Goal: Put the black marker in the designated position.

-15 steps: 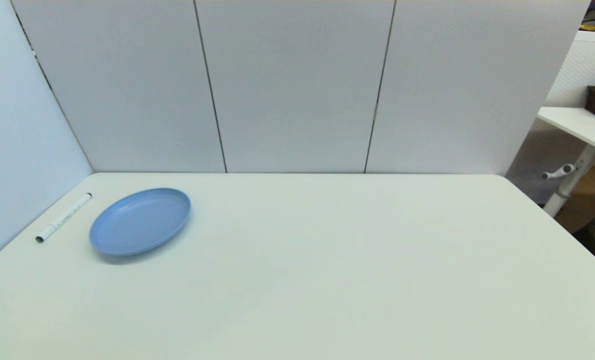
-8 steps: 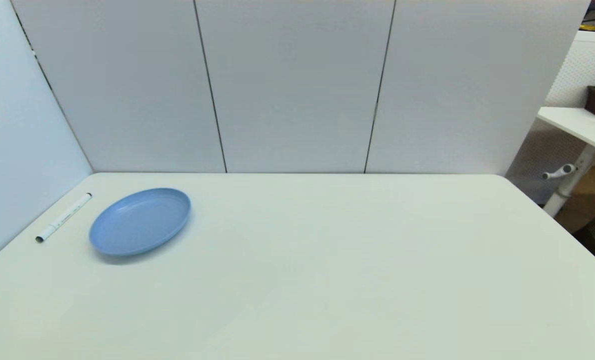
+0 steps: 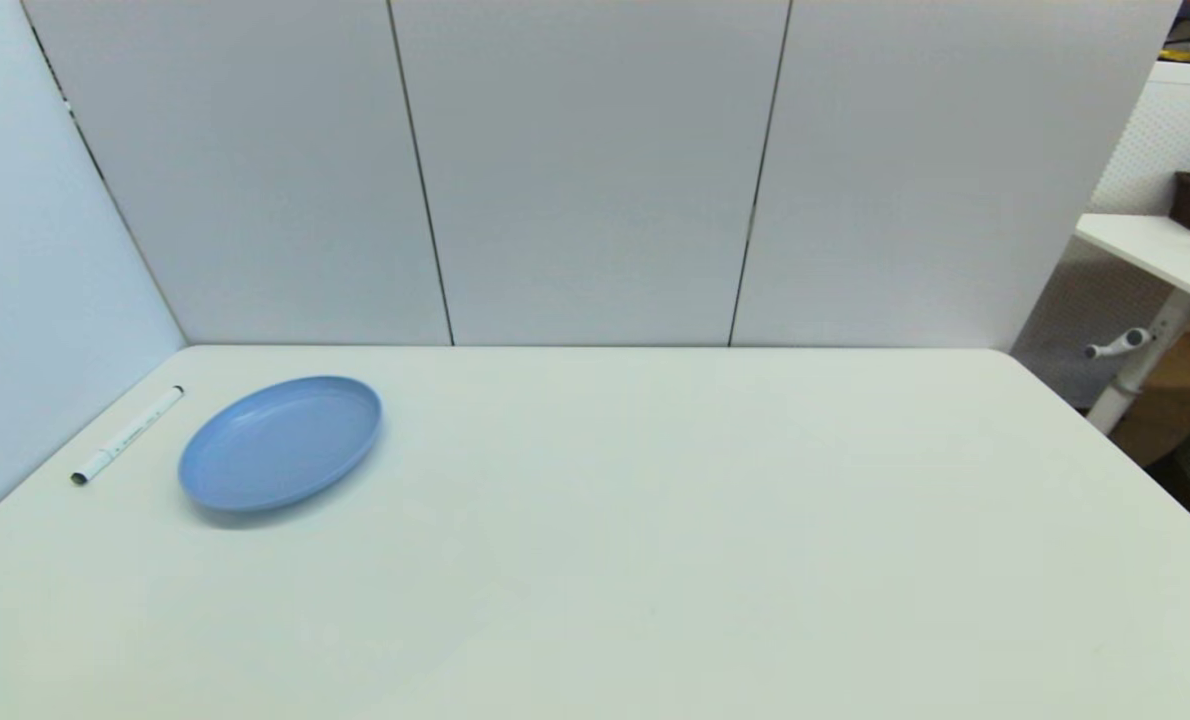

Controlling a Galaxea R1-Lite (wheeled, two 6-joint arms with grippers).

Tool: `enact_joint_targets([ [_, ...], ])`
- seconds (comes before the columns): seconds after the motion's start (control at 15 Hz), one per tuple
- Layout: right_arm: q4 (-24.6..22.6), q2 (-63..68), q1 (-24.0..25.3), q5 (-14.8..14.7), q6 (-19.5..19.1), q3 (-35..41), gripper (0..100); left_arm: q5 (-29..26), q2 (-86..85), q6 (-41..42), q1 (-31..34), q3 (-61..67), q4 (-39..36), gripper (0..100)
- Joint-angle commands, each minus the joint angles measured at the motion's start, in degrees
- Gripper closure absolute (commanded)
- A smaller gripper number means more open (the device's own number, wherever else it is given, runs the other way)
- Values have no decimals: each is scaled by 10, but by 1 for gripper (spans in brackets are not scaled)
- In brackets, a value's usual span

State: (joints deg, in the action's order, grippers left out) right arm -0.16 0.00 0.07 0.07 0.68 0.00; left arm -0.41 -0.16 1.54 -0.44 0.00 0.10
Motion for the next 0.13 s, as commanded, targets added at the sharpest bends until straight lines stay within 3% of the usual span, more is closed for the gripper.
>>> enact_joint_targets([
  [0.07, 1, 0, 0, 0, 1, 0, 0, 0, 1, 0, 0, 0, 0, 0],
  [0.13, 1, 0, 0, 0, 1, 0, 0, 0, 1, 0, 0, 0, 0, 0],
])
